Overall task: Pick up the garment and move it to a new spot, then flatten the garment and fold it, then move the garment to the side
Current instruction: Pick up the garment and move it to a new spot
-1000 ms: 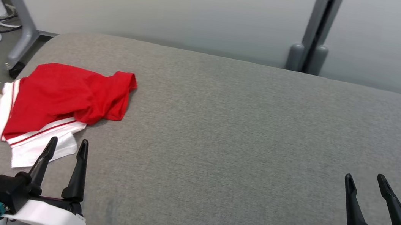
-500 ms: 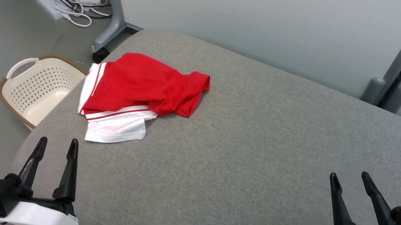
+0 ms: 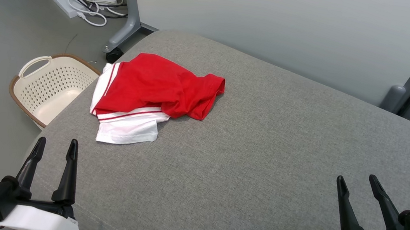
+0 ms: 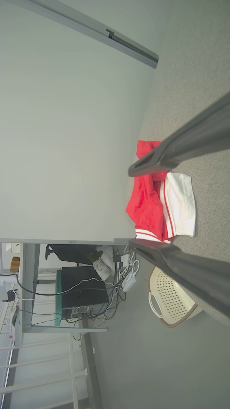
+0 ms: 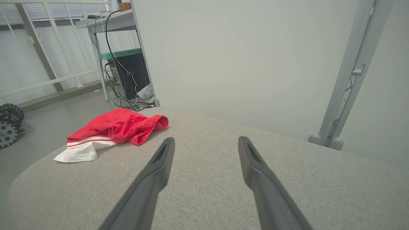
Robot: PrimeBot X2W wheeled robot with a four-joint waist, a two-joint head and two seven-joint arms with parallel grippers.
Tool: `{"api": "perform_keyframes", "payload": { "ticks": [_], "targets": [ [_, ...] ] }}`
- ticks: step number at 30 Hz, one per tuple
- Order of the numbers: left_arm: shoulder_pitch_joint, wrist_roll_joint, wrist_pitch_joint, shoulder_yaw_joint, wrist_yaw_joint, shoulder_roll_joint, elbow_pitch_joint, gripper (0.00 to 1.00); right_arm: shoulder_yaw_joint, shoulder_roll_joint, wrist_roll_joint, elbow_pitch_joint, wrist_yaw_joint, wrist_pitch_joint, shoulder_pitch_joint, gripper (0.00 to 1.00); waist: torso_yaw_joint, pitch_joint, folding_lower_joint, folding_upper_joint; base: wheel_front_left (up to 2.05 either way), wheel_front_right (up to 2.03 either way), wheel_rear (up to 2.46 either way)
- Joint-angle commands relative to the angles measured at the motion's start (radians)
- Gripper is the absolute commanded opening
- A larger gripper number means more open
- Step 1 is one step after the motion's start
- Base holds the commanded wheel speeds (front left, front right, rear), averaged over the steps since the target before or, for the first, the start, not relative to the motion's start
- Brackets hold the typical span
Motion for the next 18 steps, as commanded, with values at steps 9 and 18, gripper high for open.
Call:
{"api": "perform_keyframes", "payload": {
  "ticks": [9,18],
  "targets": [
    [-0.036,0.006,-0.001,0.001,0.0,0.012,-0.011,1.0,-0.01,-0.012,-0.011,-0.018,0.0,0.005,-0.018,1.0,-0.011,0.029,0.0,-0.0001,0.0,0.0,0.0],
    [-0.189,0.019,-0.014,0.022,-0.008,0.001,-0.013,1.0,-0.01,-0.049,-0.04,-0.093,0.0,0.06,-0.074,1.0,-0.063,0.162,0.0,-0.0001,0.0,0.0,0.0]
  ]
}}
